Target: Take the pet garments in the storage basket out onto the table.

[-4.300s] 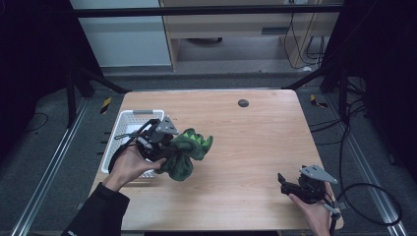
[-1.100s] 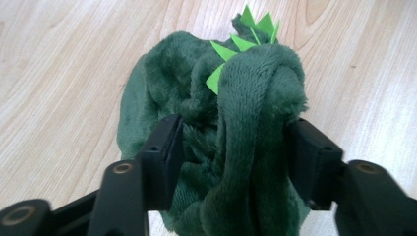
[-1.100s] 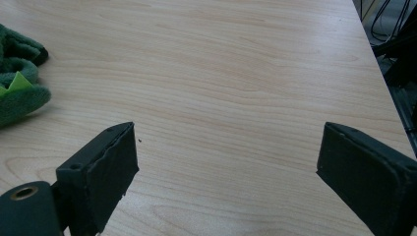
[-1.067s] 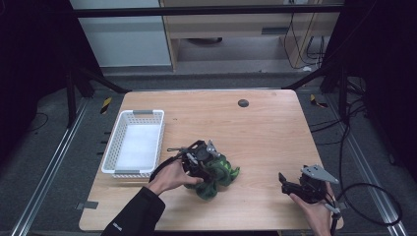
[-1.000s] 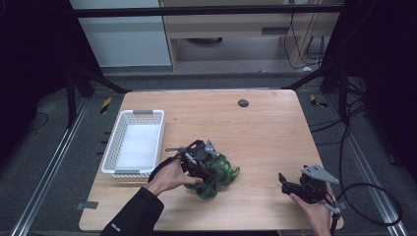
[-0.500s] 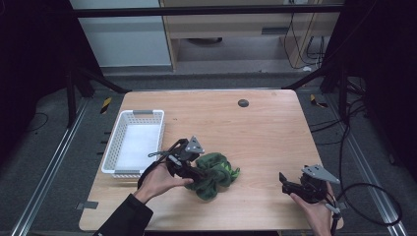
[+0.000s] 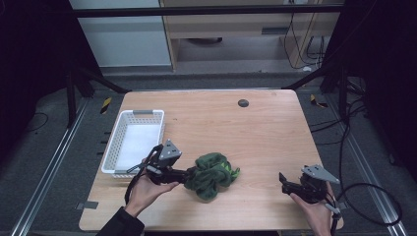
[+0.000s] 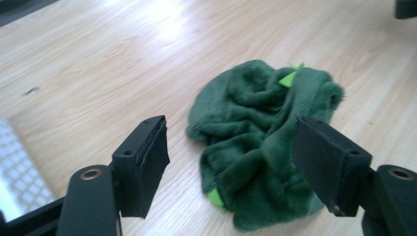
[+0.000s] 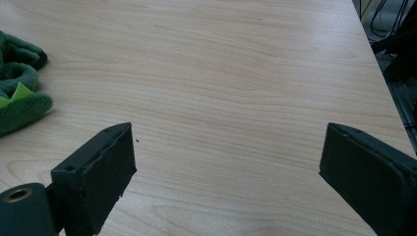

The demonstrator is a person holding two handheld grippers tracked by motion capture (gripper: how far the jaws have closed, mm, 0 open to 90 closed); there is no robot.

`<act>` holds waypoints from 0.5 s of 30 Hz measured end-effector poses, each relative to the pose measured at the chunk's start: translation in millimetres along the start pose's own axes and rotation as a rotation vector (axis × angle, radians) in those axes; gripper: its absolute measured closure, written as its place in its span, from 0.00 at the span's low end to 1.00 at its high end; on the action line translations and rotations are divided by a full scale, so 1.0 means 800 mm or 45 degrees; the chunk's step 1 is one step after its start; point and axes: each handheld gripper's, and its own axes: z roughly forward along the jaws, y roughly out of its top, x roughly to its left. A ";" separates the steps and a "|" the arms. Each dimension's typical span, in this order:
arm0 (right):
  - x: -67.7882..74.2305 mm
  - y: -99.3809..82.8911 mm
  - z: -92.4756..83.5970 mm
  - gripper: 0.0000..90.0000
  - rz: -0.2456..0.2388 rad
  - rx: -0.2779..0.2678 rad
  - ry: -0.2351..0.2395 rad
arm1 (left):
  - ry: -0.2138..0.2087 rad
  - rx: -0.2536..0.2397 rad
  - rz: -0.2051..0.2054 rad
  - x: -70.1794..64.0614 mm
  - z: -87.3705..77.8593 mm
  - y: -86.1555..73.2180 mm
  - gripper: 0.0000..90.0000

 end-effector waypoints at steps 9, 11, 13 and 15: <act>0.001 0.001 -0.001 0.07 0.006 -0.004 -0.002 | 0.053 -0.098 -0.159 0.015 -0.018 -0.040 0.43; 0.001 0.001 -0.001 0.07 0.006 -0.009 -0.002 | 0.067 -0.116 -0.181 0.016 -0.023 -0.046 0.47; 0.001 0.001 -0.002 0.07 0.007 -0.009 -0.002 | 0.075 -0.120 -0.188 0.016 -0.025 -0.050 0.47; 0.001 0.001 -0.001 0.07 0.003 -0.010 -0.005 | 0.098 -0.135 -0.194 0.017 -0.029 -0.055 0.49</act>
